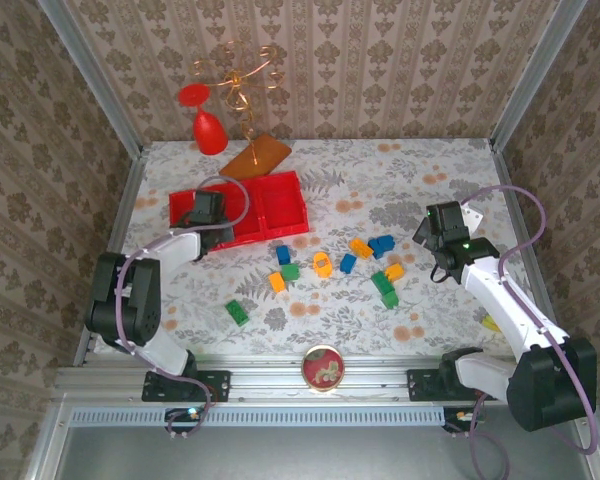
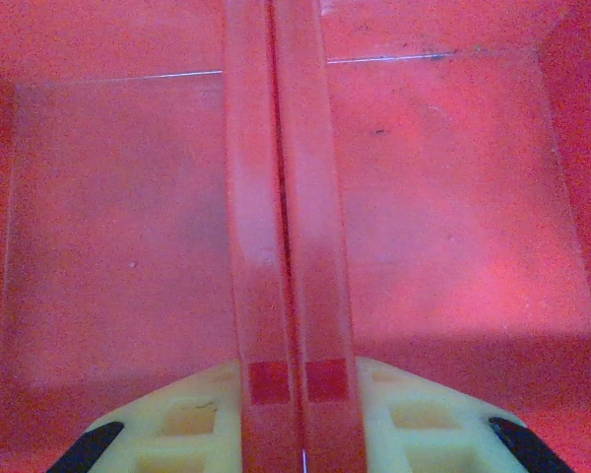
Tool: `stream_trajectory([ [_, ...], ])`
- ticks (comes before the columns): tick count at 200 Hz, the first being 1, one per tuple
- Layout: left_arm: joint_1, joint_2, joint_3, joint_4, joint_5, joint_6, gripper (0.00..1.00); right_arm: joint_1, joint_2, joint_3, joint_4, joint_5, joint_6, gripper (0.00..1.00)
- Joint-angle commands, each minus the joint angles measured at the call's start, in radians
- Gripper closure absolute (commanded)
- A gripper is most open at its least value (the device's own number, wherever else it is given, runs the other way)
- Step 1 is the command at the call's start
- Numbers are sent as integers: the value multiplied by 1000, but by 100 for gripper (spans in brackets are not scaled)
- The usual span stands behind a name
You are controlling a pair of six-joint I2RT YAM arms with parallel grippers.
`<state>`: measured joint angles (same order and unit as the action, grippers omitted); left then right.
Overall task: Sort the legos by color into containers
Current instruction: Move the container to the top-center of the table.
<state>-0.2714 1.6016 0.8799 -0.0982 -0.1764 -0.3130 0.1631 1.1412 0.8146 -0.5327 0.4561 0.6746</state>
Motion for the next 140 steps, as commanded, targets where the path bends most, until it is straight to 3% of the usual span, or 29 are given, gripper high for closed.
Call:
stream_trajectory([
  [1,-27,-54,-31,-29,2,15,83,8,2,28,-38,7,31,0],
  [57,-81,-51,-33,-8,26,-43,82,8,-1,26,-34,6,37,0],
  [140,-213,125,158,-72,2,-147,81,8,-8,31,-55,4,48,0],
])
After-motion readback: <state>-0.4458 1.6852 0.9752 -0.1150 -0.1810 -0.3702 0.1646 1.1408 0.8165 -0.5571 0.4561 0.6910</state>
